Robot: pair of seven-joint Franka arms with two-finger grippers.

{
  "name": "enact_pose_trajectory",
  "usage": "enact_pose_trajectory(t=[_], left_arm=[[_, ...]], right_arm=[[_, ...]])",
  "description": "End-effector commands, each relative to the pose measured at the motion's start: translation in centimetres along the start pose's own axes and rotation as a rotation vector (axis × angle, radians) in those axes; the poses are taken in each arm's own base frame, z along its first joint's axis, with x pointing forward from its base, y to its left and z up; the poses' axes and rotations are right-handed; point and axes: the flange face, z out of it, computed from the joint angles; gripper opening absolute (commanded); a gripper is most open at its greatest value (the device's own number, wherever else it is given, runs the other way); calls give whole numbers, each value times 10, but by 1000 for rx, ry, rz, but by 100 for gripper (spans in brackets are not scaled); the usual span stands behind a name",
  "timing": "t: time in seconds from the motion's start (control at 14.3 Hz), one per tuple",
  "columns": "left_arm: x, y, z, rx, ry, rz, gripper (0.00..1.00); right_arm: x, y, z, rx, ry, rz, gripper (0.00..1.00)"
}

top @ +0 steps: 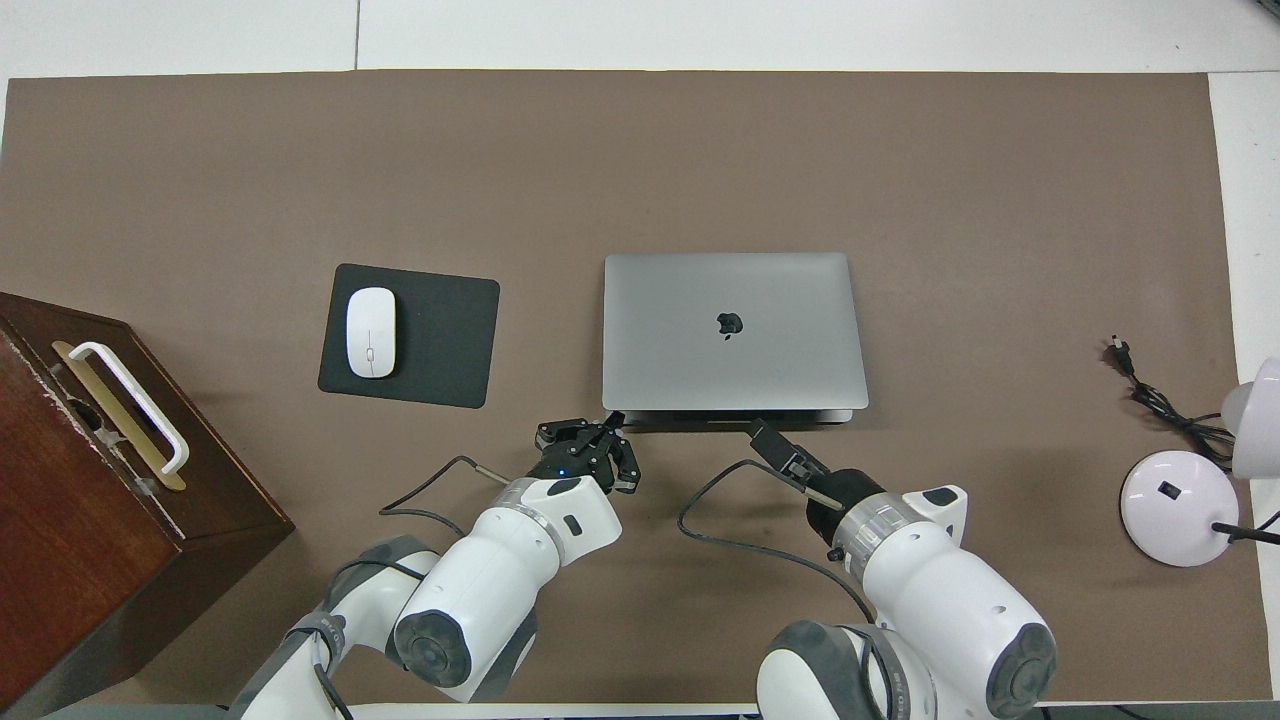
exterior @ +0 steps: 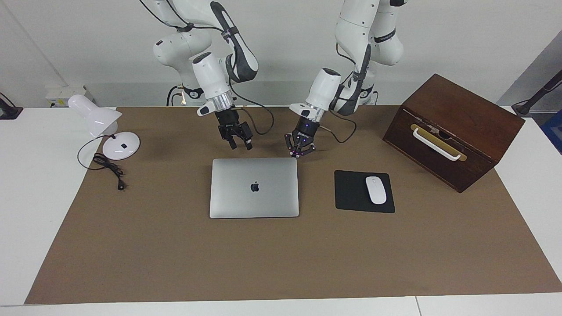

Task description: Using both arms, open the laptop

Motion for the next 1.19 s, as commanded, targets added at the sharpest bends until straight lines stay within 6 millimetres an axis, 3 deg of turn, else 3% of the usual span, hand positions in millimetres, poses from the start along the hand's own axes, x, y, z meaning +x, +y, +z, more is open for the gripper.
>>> enact_pose_trajectory(t=[0.0, 0.56, 1.12], left_arm=[[9, -2, 13, 5, 23, 33, 0], [9, -17, 28, 31, 10, 66, 0], [5, -16, 34, 30, -1, 71, 0]], right_arm=[[2, -1, 4, -1, 20, 13, 100], [3, -4, 5, 2, 22, 13, 100], [6, -11, 9, 6, 20, 18, 100]])
